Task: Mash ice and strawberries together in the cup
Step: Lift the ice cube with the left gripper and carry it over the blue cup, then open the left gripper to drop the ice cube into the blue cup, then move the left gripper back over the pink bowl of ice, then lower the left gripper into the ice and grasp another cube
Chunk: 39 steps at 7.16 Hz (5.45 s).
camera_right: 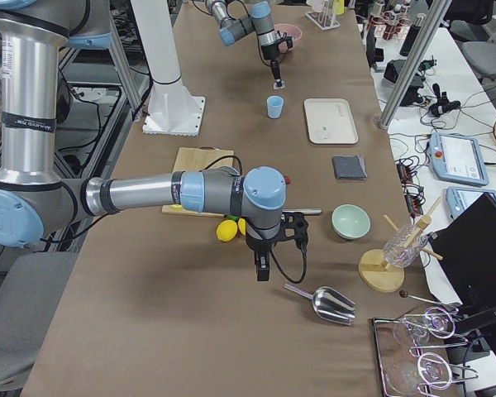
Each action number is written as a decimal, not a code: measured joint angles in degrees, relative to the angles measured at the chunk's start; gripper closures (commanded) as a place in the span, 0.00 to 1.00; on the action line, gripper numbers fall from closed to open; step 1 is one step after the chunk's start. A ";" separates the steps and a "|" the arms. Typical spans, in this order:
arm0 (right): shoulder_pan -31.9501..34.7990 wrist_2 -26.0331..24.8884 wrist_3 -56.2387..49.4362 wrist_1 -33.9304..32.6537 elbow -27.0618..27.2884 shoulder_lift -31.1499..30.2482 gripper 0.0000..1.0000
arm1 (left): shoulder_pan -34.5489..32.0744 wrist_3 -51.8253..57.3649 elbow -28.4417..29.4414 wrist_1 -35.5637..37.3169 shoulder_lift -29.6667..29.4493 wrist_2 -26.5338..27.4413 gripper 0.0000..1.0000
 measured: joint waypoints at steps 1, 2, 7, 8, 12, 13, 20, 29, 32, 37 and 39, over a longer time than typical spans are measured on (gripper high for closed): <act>-0.02 0.04 0.00 0.00 -0.01 -0.07 0.00 | 1.36 -0.08 0.74 -0.02 -0.60 1.26 1.00; -0.02 0.07 -0.02 0.00 -0.02 -0.12 0.00 | 2.22 -0.07 1.23 -0.05 -0.83 2.12 1.00; -0.02 0.08 -0.04 0.00 -0.03 -0.16 0.00 | 3.80 -0.02 2.08 -0.09 -0.92 4.35 0.03; -0.05 0.16 -0.02 0.00 -0.02 -0.15 0.00 | 4.33 -0.03 1.99 -0.09 -0.93 5.29 0.03; -0.05 0.31 -0.09 0.00 0.21 -0.02 0.00 | -0.61 2.70 -1.67 4.26 -0.37 0.86 0.03; -0.05 0.38 -0.08 -0.02 0.27 -0.04 0.00 | -3.63 5.72 -3.59 6.79 0.58 -1.82 0.03; -0.88 0.14 -0.09 -0.03 0.32 0.76 0.00 | -34.23 46.13 -8.27 9.05 24.55 -27.41 0.03; -1.47 0.08 0.00 0.00 0.24 1.30 0.00 | -36.75 40.25 4.77 -15.38 37.92 -28.33 0.03; -1.60 0.03 0.00 0.00 0.21 1.67 0.00 | -34.33 39.65 5.18 -15.57 38.69 -26.46 0.05; -1.86 0.00 0.00 0.02 -0.17 2.36 0.00 | -33.12 39.97 8.73 -17.25 38.23 -26.47 0.12; -1.87 0.03 0.00 0.06 -0.18 2.61 0.00 | -33.10 39.57 9.72 -18.26 38.18 -26.63 0.13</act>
